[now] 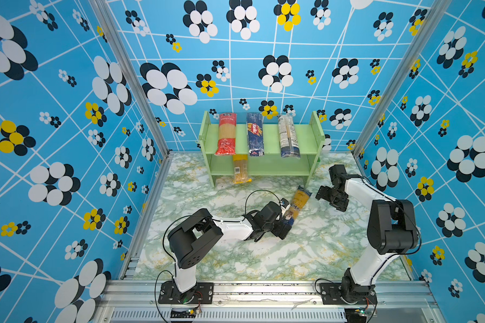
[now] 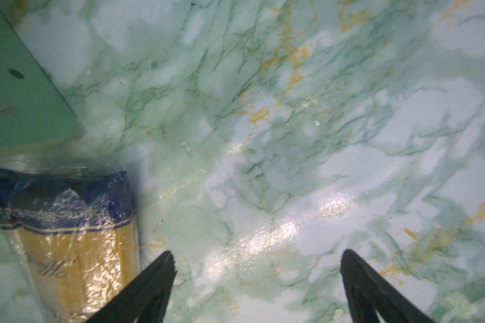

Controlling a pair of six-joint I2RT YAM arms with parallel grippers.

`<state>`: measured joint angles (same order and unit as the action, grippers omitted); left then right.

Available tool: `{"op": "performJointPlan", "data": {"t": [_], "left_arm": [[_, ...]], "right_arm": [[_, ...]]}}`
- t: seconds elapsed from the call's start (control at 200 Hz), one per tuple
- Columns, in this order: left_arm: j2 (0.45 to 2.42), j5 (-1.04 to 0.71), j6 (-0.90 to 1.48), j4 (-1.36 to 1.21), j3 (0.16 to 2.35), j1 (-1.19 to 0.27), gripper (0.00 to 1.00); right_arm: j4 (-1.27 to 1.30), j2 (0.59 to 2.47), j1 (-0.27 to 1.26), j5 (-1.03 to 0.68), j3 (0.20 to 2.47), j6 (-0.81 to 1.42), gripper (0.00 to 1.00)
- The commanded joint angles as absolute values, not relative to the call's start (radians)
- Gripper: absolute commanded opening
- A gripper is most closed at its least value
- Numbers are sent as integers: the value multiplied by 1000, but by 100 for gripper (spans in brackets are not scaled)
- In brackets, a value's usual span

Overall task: Place and organize the pasta boxes and bags onto the shelf
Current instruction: 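Lower the left gripper onto the blue-and-yellow bag's blue end and grasp it, then lift the blue-and-yellow bag with the left gripper, pointing its yellow end at the shelf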

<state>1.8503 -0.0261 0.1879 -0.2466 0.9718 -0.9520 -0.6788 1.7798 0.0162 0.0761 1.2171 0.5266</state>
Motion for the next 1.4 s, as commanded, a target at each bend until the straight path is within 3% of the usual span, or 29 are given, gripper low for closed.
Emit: {"op": "performJointPlan", "data": {"t": [0.0,0.565,0.795,1.395], "left_arm": [[1882,1,202,-206,1001,-963,99],[1924,1,211,-226,1008,-963,100],[1924,7,203,-228,1017,-963,93],[1967,-1,198,-150,1085,-966,96]], "right_arm": [[-687,1773,8,89,1197,512,95],[-687,1763,7,87,1189,512,95],[-686,1766,7,89,1184,512,95],[-681,1772,8,87,1183,509,95]]}}
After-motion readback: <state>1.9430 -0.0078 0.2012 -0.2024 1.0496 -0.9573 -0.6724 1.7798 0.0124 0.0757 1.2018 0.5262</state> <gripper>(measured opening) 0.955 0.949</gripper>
